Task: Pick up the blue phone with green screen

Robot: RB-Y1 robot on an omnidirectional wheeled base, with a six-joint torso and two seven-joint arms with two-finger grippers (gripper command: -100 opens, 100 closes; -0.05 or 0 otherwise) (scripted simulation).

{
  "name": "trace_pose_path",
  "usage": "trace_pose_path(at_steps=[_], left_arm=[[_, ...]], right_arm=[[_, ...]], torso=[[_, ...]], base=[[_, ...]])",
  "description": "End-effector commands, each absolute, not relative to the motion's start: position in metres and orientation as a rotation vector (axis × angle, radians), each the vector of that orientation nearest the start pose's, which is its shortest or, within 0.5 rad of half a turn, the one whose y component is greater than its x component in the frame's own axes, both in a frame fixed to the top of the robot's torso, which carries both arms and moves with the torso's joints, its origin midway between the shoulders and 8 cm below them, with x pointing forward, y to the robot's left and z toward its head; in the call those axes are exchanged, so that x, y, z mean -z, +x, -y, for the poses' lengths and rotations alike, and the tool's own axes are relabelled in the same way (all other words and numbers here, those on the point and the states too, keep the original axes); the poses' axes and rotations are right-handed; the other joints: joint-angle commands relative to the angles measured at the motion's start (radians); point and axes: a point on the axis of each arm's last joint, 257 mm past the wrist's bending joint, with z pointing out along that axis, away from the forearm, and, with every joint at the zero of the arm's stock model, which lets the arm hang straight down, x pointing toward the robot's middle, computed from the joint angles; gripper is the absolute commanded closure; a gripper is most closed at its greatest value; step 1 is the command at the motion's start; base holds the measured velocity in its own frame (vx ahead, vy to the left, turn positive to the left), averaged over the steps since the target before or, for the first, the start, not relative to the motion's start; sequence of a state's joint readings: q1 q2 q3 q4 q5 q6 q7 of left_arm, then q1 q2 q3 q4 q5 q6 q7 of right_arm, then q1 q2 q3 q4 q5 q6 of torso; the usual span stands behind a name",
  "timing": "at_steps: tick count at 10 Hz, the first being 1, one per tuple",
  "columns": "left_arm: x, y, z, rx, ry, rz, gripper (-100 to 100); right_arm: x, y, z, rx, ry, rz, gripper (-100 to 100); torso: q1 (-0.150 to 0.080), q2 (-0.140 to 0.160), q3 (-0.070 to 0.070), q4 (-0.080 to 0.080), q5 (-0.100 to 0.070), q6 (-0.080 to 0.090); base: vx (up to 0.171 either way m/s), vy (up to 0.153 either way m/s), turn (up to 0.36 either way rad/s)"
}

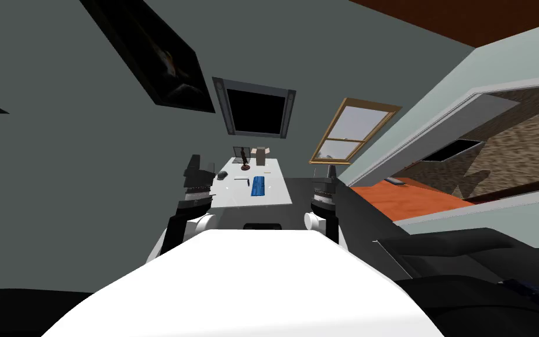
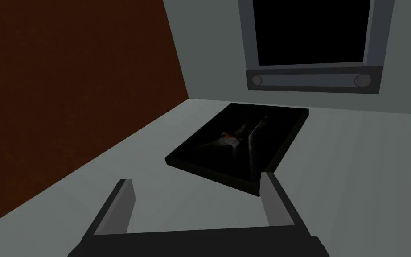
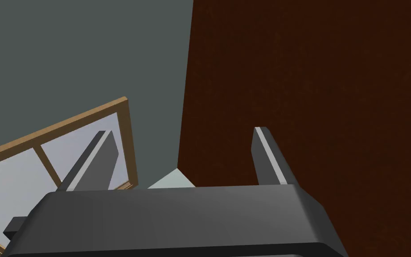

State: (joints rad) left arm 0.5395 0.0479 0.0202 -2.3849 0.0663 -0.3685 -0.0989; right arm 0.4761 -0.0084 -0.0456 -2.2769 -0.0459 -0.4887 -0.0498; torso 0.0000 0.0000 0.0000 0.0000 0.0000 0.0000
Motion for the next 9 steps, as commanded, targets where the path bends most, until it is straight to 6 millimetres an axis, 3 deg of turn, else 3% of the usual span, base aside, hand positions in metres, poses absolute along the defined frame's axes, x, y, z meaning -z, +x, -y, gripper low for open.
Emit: trace_pose_path(at_steps=[1,2,3,6,7,8,9], left_arm=[[-0.003,0.35,-0.302,1.199,-0.748,-0.75,-100],[0.013,0.354,-0.308,1.191,-0.788,-0.78,-100],[0.013,0.354,-0.308,1.191,-0.788,-0.78,-100],[0.078,0.363,-0.335,1.153,-0.953,-0.892,-100],[0.078,0.363,-0.335,1.152,-0.955,-0.894,-100],[0.106,0.364,-0.347,1.132,-1.025,-0.936,-100],[0.106,0.364,-0.347,1.132,-1.025,-0.936,-100]], right_arm=[[-0.03,0.344,0.297,-1.343,0.687,-0.567,0],[-0.03,0.345,0.297,-1.343,0.687,-0.567,0],[-0.03,0.345,0.297,-1.343,0.687,-0.567,0],[-0.03,0.345,0.297,-1.343,0.687,-0.567,0],[-0.03,0.345,0.297,-1.343,0.687,-0.567,0],[-0.03,0.344,0.297,-1.343,0.687,-0.567,0],[-0.03,0.344,0.297,-1.343,0.687,-0.567,0]], torso=[[0.0,0.0,0.0,0.0,0.0,0.0],[-0.003,0.003,0.002,0.0,0.0,0.001],[-0.004,0.006,0.004,0.001,-0.001,0.0],[-0.002,0.004,0.002,0.001,0.0,0.001],[-0.003,0.005,0.003,0.001,-0.001,0.0],[-0.002,0.005,0.003,0.001,-0.001,0.0],[-0.002,0.004,0.002,0.001,0.0,0.0]], base=[[-0.065,-0.049,-0.25],[-0.113,-0.07,-0.279],[-0.07,-0.044,-0.059],[-0.057,-0.044,-0.221],[-0.058,-0.039,-0.082],[-0.049,-0.046,-0.191],[-0.039,-0.033,-0.11]])
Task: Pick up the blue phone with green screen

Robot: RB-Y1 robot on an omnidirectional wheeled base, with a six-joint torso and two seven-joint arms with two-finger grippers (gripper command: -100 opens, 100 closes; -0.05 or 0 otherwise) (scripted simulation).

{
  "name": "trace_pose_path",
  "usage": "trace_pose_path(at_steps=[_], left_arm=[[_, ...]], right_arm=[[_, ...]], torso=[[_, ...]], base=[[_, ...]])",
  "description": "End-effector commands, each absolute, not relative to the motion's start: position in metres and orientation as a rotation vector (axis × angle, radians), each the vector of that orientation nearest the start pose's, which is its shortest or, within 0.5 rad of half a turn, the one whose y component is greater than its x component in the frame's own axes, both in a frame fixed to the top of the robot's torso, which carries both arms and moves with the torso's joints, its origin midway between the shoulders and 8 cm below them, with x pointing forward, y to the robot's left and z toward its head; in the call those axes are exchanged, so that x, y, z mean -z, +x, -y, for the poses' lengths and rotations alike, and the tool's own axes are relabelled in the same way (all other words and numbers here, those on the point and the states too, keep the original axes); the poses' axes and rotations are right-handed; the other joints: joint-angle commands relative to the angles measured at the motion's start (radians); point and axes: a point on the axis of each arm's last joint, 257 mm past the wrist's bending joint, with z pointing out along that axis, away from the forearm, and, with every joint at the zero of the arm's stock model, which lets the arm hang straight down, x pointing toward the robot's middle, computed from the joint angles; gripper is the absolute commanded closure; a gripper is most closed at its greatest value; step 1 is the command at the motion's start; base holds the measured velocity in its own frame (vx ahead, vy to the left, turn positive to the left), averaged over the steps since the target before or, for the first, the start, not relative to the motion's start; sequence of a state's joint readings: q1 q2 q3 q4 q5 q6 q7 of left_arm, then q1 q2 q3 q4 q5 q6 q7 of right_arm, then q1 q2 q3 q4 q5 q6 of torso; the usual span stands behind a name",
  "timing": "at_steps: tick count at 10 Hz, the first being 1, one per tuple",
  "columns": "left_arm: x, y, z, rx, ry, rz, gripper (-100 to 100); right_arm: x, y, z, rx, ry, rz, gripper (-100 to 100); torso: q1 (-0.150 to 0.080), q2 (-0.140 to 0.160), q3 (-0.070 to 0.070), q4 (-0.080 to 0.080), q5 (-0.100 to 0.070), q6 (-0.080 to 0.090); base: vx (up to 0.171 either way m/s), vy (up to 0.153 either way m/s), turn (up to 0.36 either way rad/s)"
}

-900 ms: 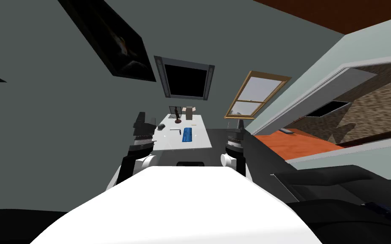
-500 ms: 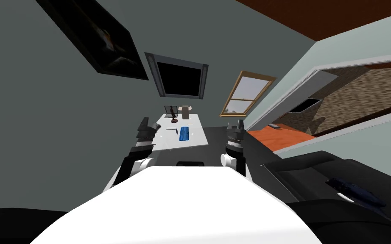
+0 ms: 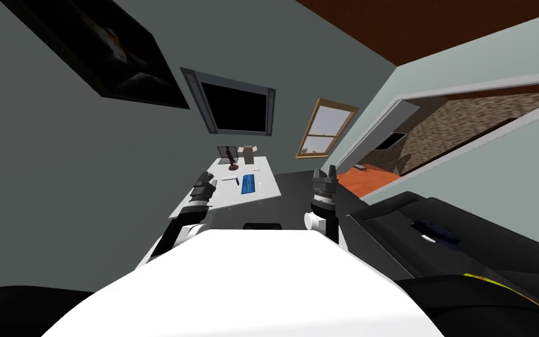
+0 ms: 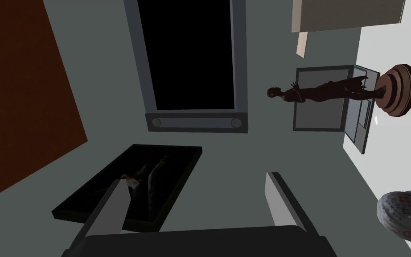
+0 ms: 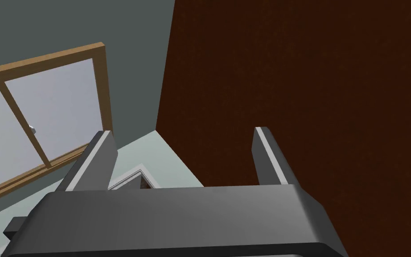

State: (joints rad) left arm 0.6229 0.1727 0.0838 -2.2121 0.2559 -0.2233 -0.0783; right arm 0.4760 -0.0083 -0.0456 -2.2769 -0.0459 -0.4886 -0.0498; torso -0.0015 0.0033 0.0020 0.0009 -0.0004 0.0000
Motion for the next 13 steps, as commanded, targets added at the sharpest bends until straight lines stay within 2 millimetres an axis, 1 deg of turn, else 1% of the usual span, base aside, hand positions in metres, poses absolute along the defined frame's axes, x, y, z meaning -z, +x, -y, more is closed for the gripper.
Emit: trace_pose_path(at_steps=[1,2,3,4,5,6,7,8,9,10,11,12,13], left_arm=[[0.135,0.362,-0.36,1.107,-1.102,-0.979,-100],[0.159,0.358,-0.372,1.083,-1.168,-1.016,-100],[0.166,0.358,-0.374,1.077,-1.186,-1.021,-100],[0.19,0.352,-0.387,1.054,-1.259,-1.054,-100],[0.199,0.351,-0.39,1.042,-1.274,-1.062,-100],[0.229,0.341,-0.405,1.007,-1.361,-1.096,-100],[0.232,0.34,-0.406,1.001,-1.369,-1.099,-100],[0.264,0.327,-0.424,0.955,-1.46,-1.13,-100],[0.266,0.326,-0.424,0.955,-1.467,-1.131,-100],[0.294,0.311,-0.441,0.91,-1.557,-1.155,-100],[0.316,0.295,-0.458,0.863,-1.627,-1.173,-100],[0.331,0.288,-0.461,0.847,-1.675,-1.177,-100],[0.352,0.268,-0.479,0.795,-1.752,-1.186,-100]], right_arm=[[-0.03,0.344,0.297,-1.343,0.687,-0.567,0],[-0.03,0.344,0.297,-1.343,0.687,-0.567,0],[-0.03,0.345,0.297,-1.343,0.687,-0.567,0],[-0.03,0.344,0.297,-1.343,0.687,-0.567,0],[-0.03,0.345,0.297,-1.343,0.687,-0.567,0],[-0.03,0.344,0.297,-1.343,0.687,-0.567,0],[-0.03,0.344,0.297,-1.343,0.687,-0.567,0],[-0.03,0.344,0.297,-1.343,0.687,-0.567,0],[-0.03,0.344,0.297,-1.343,0.687,-0.567,0],[-0.03,0.344,0.297,-1.343,0.687,-0.567,0],[-0.03,0.344,0.297,-1.343,0.687,-0.567,0],[-0.03,0.344,0.297,-1.343,0.687,-0.567,0],[-0.03,0.344,0.297,-1.342,0.687,-0.567,0]], torso=[[0.0,0.0,0.0,0.0,0.0,0.0],[0.0,0.0,0.0,0.0,0.0,0.0],[-0.001,0.001,0.001,0.0,0.0,0.0],[0.0,0.001,0.0,0.0,0.0,0.0],[-0.001,0.0,0.0,0.0,0.0,0.0],[0.0,0.0,0.0,0.0,0.0,0.0],[0.0,0.0,0.0,0.0,0.0,0.0],[0.001,-0.001,0.0,0.0,0.0,0.0],[0.001,-0.001,0.0,0.0,0.0,0.0],[0.001,-0.001,0.0,0.0,0.0,0.0],[0.001,-0.001,-0.001,0.0,0.0,0.0],[-0.001,-0.001,0.0,0.0,0.0,0.0],[0.0,-0.001,0.0,0.0,0.0,-0.001]], base=[[-0.04,-0.046,-0.239],[-0.062,-0.052,-0.352],[-0.048,-0.04,-0.116],[-0.043,-0.062,-0.258],[-0.034,-0.044,-0.122],[-0.031,-0.053,-0.274],[-0.026,-0.034,-0.124],[-0.026,-0.039,-0.22],[-0.022,-0.029,-0.189],[-0.019,-0.044,-0.339],[-0.026,-0.072,-0.466],[-0.021,-0.05,-0.13],[-0.017,-0.047,-0.248]])
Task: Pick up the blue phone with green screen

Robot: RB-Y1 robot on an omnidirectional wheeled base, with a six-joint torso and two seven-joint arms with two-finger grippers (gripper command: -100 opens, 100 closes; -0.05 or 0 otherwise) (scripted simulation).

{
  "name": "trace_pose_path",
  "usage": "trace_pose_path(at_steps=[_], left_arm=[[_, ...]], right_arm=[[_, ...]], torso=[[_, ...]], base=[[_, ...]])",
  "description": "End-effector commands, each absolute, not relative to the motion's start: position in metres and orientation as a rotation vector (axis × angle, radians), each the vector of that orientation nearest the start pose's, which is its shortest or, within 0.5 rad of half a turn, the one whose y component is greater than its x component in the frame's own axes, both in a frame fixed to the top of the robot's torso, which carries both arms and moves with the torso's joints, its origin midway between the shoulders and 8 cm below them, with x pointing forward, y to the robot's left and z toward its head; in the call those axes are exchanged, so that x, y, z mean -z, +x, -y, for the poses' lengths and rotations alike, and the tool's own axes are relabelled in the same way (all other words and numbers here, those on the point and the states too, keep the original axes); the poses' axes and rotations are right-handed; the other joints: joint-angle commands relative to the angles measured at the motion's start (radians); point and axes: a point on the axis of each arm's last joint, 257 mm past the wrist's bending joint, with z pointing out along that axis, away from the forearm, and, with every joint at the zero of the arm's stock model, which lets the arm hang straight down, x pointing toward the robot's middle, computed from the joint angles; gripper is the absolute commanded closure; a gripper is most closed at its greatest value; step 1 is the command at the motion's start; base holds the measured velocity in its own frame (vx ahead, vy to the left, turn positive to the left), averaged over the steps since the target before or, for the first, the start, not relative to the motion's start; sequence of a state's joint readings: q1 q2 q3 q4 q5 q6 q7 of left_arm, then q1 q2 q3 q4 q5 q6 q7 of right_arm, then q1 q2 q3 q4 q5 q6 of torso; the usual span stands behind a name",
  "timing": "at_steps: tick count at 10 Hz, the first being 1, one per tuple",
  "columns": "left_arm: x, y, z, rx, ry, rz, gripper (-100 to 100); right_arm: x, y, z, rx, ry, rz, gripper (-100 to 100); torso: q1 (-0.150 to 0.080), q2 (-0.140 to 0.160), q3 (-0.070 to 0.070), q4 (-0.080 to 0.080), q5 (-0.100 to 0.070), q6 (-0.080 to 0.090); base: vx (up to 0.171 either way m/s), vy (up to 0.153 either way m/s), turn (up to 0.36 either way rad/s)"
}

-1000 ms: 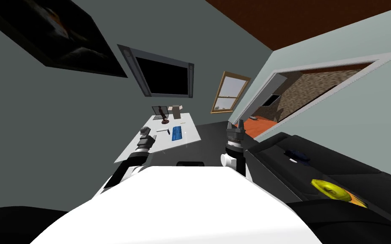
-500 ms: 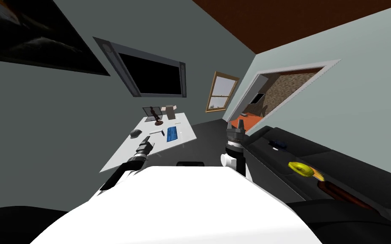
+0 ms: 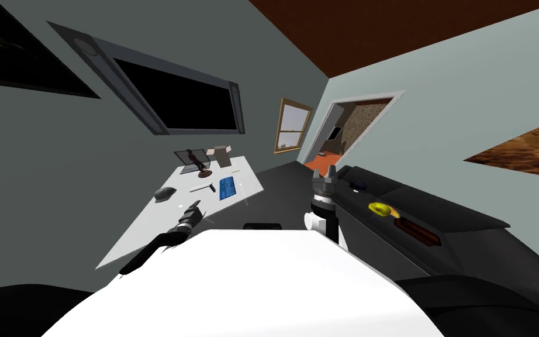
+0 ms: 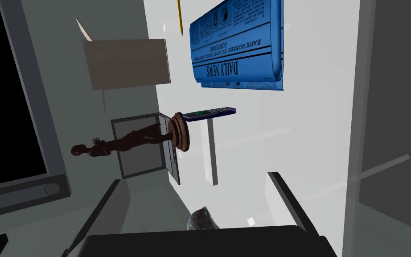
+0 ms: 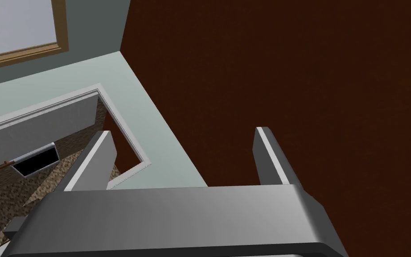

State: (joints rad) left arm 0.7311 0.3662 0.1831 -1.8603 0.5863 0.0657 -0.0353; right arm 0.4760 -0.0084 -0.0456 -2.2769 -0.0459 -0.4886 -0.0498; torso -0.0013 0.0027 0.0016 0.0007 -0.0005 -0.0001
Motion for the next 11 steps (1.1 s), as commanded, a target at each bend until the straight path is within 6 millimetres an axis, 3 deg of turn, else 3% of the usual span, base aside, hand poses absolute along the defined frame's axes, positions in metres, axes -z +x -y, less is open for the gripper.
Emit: trace_pose_path(at_steps=[1,4,5,6,7,8,10,11], left_arm=[[0.36,0.263,-0.48,0.785,-1.782,-1.188,-100],[0.4,0.217,-0.515,0.674,-1.955,-1.183,-100],[0.411,0.208,-0.517,0.655,-1.994,-1.182,-100],[0.425,0.185,-0.534,0.595,-2.062,-1.172,-100],[0.435,0.174,-0.536,0.576,-2.105,-1.161,-100],[0.447,0.148,-0.553,0.514,-2.18,-1.139,-100],[0.453,0.141,-0.553,0.502,-2.21,-1.131,-100],[0.461,0.117,-0.567,0.453,-2.287,-1.091,-100]], right_arm=[[-0.03,0.344,0.297,-1.343,0.687,-0.567,0],[-0.03,0.344,0.297,-1.342,0.687,-0.567,0],[-0.03,0.344,0.297,-1.343,0.687,-0.567,0],[-0.03,0.344,0.297,-1.342,0.687,-0.567,0],[-0.03,0.344,0.297,-1.342,0.687,-0.567,0],[-0.03,0.344,0.297,-1.342,0.687,-0.567,0],[-0.03,0.344,0.297,-1.342,0.687,-0.567,0],[-0.03,0.344,0.297,-1.342,0.687,-0.567,0]], torso=[[0.0,0.0,0.0,0.0,0.0,0.0],[0.002,-0.001,-0.001,0.0,0.0,-0.001],[0.001,-0.001,-0.001,0.0,0.0,0.0],[0.002,-0.002,-0.001,0.0,0.001,-0.001],[0.002,-0.002,-0.001,0.0,0.0,0.0],[0.002,-0.002,-0.001,0.0,0.0,-0.001],[0.003,-0.002,-0.001,0.0,0.0,-0.001],[0.003,-0.002,-0.001,0.0,0.001,-0.001]], base=[[-0.01,-0.034,-0.194],[-0.001,-0.033,-0.288],[0.006,-0.016,-0.145],[0.011,-0.03,-0.259],[0.009,-0.019,-0.191],[0.015,-0.021,-0.331],[0.009,-0.004,-0.065],[0.012,-0.016,-0.375]])
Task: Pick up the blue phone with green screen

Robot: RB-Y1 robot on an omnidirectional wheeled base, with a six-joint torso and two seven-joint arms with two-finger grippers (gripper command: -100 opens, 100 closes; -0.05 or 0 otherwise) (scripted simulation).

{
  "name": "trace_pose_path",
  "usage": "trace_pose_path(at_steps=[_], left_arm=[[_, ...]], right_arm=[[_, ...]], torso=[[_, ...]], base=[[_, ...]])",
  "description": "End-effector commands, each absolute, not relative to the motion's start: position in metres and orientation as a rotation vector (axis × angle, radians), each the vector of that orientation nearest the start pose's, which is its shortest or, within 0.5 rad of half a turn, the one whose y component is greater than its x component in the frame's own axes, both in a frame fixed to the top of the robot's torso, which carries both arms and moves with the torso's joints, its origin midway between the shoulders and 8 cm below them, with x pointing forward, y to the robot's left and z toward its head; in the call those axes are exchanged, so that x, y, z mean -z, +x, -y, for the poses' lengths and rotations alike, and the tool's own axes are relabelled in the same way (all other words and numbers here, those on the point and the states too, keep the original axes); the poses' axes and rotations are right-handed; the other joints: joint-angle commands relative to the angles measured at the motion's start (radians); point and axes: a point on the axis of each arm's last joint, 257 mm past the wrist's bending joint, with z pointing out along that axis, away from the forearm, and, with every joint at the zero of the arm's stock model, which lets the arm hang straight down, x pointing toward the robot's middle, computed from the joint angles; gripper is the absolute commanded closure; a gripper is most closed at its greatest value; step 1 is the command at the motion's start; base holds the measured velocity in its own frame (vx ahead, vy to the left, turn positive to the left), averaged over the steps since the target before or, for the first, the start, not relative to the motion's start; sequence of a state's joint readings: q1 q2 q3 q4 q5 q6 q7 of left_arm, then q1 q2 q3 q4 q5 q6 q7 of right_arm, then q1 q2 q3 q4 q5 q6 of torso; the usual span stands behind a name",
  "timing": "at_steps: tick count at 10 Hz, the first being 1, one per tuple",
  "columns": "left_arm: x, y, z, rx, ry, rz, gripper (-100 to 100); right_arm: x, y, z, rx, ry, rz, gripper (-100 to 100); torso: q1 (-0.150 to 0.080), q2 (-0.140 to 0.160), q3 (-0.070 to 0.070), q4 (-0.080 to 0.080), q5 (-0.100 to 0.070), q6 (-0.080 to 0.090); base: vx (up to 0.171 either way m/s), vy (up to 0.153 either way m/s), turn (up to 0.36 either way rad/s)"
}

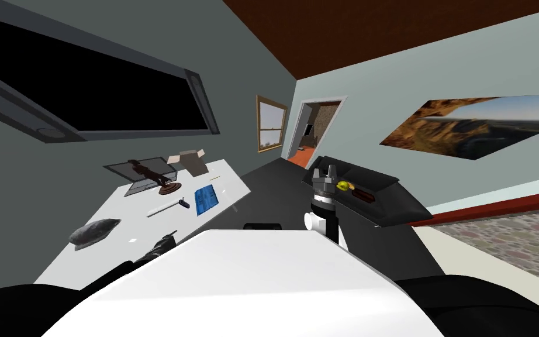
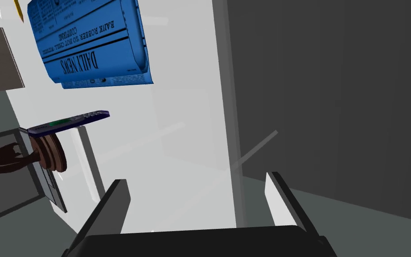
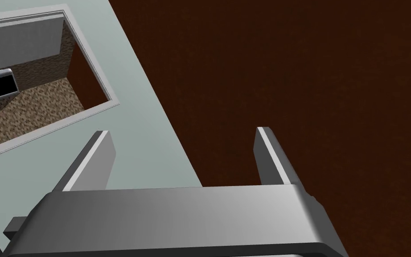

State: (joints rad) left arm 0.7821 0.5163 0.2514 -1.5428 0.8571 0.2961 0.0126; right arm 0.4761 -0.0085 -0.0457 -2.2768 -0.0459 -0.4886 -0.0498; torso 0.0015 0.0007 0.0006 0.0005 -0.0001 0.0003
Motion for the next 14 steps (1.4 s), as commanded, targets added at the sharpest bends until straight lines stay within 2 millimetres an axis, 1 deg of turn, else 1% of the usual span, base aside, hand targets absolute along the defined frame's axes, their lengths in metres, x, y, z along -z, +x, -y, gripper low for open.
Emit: trace_pose_path(at_steps=[1,2,3,4,6,7,8,9,10,11,12,13,14], left_arm=[[0.468,0.106,-0.569,0.427,-2.31,-1.089,-100],[0.471,0.087,-0.581,0.389,-2.374,-1.044,-100],[0.477,0.078,-0.582,0.366,-2.398,-1.041,-100],[0.479,0.058,-0.594,0.329,-2.459,-0.987,-100],[0.488,0.038,-0.596,0.279,-2.496,-0.972,-100],[0.489,0.019,-0.605,0.242,-2.563,-0.918,-100],[0.493,0.005,-0.608,0.208,-2.58,-0.899,-100],[0.492,-0.013,-0.616,0.175,-2.64,-0.835,-100],[0.496,-0.026,-0.618,0.142,-2.657,-0.817,-100],[0.496,-0.026,-0.618,0.142,-2.657,-0.817,-100],[0.493,-0.042,-0.625,0.107,-2.708,-0.761,-100],[0.496,-0.055,-0.626,0.081,-2.726,-0.728,-100],[0.492,-0.065,-0.632,0.057,-2.767,-0.679,-100]], right_arm=[[-0.03,0.344,0.297,-1.342,0.687,-0.567,0],[-0.03,0.344,0.297,-1.342,0.687,-0.567,0],[-0.03,0.344,0.297,-1.342,0.687,-0.567,0],[-0.03,0.344,0.297,-1.342,0.687,-0.567,0],[-0.03,0.344,0.297,-1.342,0.687,-0.567,0],[-0.03,0.344,0.297,-1.342,0.687,-0.567,0],[-0.03,0.344,0.297,-1.342,0.687,-0.567,0],[-0.03,0.344,0.297,-1.342,0.687,-0.568,0],[-0.03,0.344,0.297,-1.342,0.687,-0.567,0],[-0.03,0.344,0.297,-1.342,0.687,-0.568,0],[-0.03,0.344,0.297,-1.342,0.687,-0.568,0],[-0.03,0.344,0.297,-1.342,0.687,-0.567,0],[-0.03,0.344,0.297,-1.342,0.687,-0.568,0]], torso=[[0.0,0.0,0.0,0.0,0.0,0.0],[0.0,0.0,0.0,0.0,0.0,-0.002],[0.001,-0.001,0.0,0.0,0.0,-0.001],[0.001,-0.001,0.0,0.0,0.0,-0.001],[0.001,-0.001,0.0,0.0,0.0,-0.001],[0.001,0.0,0.0,0.0,0.0,-0.002],[0.001,-0.001,0.0,0.0,0.0,0.0],[0.002,-0.001,0.0,0.0,0.001,-0.002],[0.002,-0.001,-0.001,0.0,0.0,0.0],[0.002,-0.001,-0.001,0.0,0.001,-0.002],[0.001,0.0,0.0,0.0,0.001,-0.002],[0.002,-0.001,-0.001,0.0,0.0,-0.001],[0.002,-0.001,-0.001,0.0,0.001,-0.002]], base=[[0.013,-0.001,-0.185],[0.024,0.0,-0.269],[0.02,0.005,-0.168],[0.025,0.003,-0.286],[0.015,0.008,-0.098],[0.02,0.002,-0.328],[0.019,0.021,-0.192],[0.023,0.019,-0.361],[0.026,0.029,-0.126],[0.014,0.016,0.079],[0.022,0.016,-0.224],[0.019,0.027,-0.194],[0.027,0.034,-0.364]])
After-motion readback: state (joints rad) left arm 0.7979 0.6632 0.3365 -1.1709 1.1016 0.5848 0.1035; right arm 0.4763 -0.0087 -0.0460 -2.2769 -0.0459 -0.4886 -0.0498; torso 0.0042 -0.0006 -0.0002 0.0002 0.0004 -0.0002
